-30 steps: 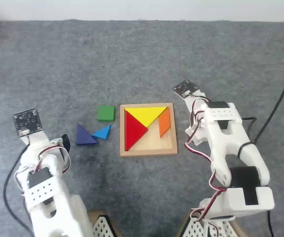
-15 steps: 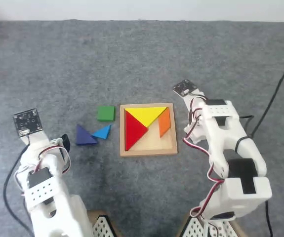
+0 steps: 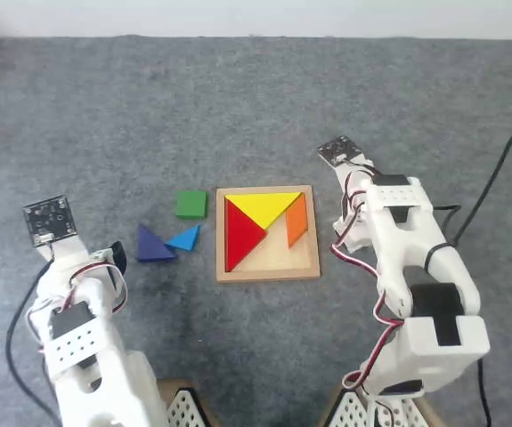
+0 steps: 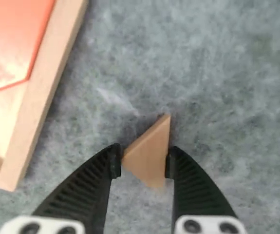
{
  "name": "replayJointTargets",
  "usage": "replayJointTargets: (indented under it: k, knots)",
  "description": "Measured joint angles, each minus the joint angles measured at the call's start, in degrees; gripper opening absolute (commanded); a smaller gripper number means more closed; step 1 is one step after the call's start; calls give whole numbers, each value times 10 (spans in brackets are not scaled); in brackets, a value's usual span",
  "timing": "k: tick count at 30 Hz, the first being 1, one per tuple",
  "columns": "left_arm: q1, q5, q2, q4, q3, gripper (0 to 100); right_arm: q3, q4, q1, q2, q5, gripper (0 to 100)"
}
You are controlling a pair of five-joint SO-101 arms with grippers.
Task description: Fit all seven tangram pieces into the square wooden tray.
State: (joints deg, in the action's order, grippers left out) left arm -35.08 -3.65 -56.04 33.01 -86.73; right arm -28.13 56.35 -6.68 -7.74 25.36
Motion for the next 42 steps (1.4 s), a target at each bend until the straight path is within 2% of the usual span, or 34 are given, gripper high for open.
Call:
replayJointTargets:
  k: [6,14,21,32,42]
  knots:
    - [0,0,0,0,0,269,68,84,-33,-1,-85,90]
    - [0,0,0,0,0,269,171,164,-151,-1,-209,90]
    - [0,0,0,0,0,269,183,135,-241,-15,-378,94]
    - [0,0,0,0,0,269,184,65,-270,-94,-537,95]
    - [0,0,0,0,0,269,183,55,-271,-96,-555,95]
